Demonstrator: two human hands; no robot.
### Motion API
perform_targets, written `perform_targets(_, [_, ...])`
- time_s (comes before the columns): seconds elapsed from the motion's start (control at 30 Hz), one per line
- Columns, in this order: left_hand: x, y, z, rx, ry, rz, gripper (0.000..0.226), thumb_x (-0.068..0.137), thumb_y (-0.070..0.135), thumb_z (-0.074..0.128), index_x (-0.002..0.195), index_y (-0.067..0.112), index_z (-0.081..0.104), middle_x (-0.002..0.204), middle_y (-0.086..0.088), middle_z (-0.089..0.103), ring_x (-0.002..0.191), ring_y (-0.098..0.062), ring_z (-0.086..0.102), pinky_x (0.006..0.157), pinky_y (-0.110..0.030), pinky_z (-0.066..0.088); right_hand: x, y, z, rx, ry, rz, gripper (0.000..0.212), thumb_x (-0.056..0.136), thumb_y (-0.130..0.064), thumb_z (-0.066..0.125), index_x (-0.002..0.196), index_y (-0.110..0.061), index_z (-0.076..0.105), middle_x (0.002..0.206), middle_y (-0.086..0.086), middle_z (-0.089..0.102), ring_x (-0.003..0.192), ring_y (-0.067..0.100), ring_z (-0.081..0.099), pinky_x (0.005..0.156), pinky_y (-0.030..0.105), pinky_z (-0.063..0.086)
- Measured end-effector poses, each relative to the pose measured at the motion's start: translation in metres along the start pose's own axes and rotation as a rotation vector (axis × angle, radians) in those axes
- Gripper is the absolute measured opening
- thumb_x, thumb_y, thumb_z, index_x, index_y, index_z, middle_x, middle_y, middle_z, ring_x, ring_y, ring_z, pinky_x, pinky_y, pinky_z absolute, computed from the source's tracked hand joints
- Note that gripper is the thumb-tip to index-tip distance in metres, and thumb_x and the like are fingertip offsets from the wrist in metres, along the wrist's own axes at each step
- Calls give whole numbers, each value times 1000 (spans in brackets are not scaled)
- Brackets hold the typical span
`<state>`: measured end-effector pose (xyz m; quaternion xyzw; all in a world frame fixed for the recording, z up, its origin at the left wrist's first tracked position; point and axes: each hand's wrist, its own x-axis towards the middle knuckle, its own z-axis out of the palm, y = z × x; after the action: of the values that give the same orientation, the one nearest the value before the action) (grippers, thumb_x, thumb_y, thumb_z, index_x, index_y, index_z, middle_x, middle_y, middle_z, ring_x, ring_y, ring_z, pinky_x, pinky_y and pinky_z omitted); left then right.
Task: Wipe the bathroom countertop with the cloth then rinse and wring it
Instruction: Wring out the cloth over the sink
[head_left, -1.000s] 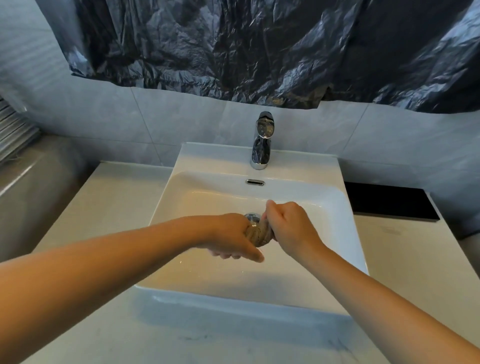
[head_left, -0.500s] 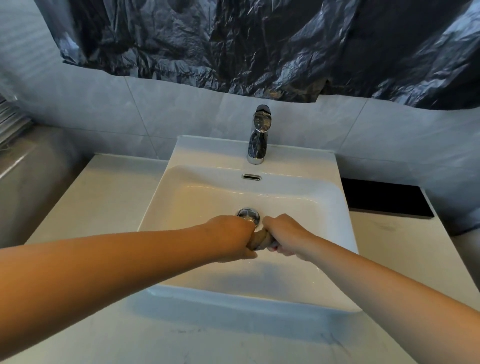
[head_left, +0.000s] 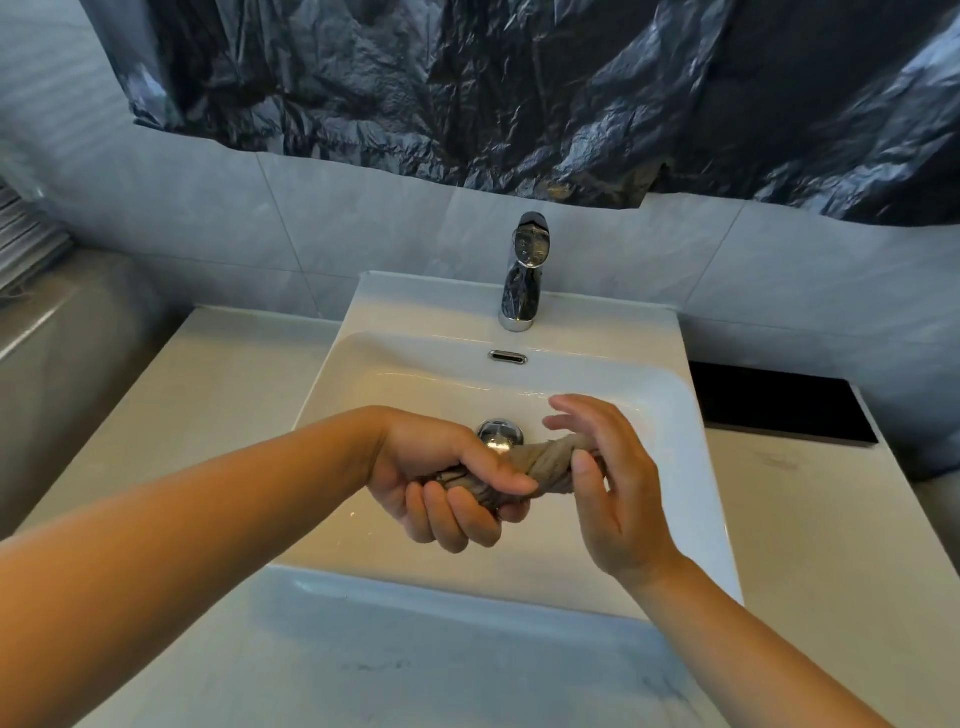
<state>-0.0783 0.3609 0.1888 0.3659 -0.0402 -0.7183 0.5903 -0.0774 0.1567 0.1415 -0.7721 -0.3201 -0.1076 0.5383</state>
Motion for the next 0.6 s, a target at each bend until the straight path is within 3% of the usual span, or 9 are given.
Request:
perform_targets(0.13, [0, 3, 6, -84, -147, 3, 26, 90, 37, 56, 87, 15, 41, 56, 7, 31, 41, -3, 25, 35, -12, 22, 17, -6, 10, 9, 103, -130, 30, 94, -24, 35, 117, -12, 52, 100, 7, 64, 78, -1, 60, 67, 14, 49])
perform_targets(0.23, [-4, 5, 12, -67, -72, -39, 24, 92, 37, 53, 85, 17, 42, 53, 9, 34, 41, -3, 24, 35, -11, 21, 26, -11, 12, 48, 88, -139, 30, 95, -22, 39, 88, -7, 64, 73, -14, 59, 63, 0, 57, 56, 15, 45])
perform_targets(0.3, [-3, 8, 18, 93, 190, -78, 25, 96, 33, 48, 74, 21, 42, 50, 10, 34, 40, -4, 21, 35, -13, 17, 30, -9, 13, 80, 10, 6, 37, 94, -25, 39, 70, -10, 63, 60, -20, 55, 56, 7, 56, 51, 20, 45])
perform_targets(0.37, [4, 8, 22, 390, 602, -130, 33, 93, 28, 52, 64, 21, 37, 50, 6, 32, 41, -9, 23, 39, -18, 16, 30, -3, 14, 76, -105, 165, 43, 93, -34, 37, 63, -11, 59, 54, -12, 56, 53, 11, 55, 50, 29, 47])
perform_targets(0.47, [23, 3, 26, 773, 1080, -181, 21, 82, 27, 59, 71, 15, 47, 60, -1, 47, 50, -17, 38, 48, -24, 31, 26, 9, 16, -99, -225, 208, 48, 95, -40, 35, 58, -15, 52, 51, -1, 49, 50, 16, 47, 48, 35, 40])
perform_targets(0.53, [34, -1, 24, 953, 1208, -205, 20, 81, 26, 57, 69, 14, 47, 62, -1, 46, 54, -16, 41, 52, -25, 34, 24, 17, 20, -192, -288, 273, 49, 99, -33, 37, 55, -14, 49, 52, 4, 49, 52, 20, 47, 49, 36, 39])
perform_targets(0.6, [40, -2, 22, 1078, 1257, -242, 23, 83, 22, 54, 64, 16, 43, 62, -1, 42, 55, -15, 39, 51, -25, 33, 22, 27, 24, -220, -349, 387, 50, 98, -33, 36, 59, -8, 55, 59, 12, 57, 59, 27, 56, 55, 42, 48])
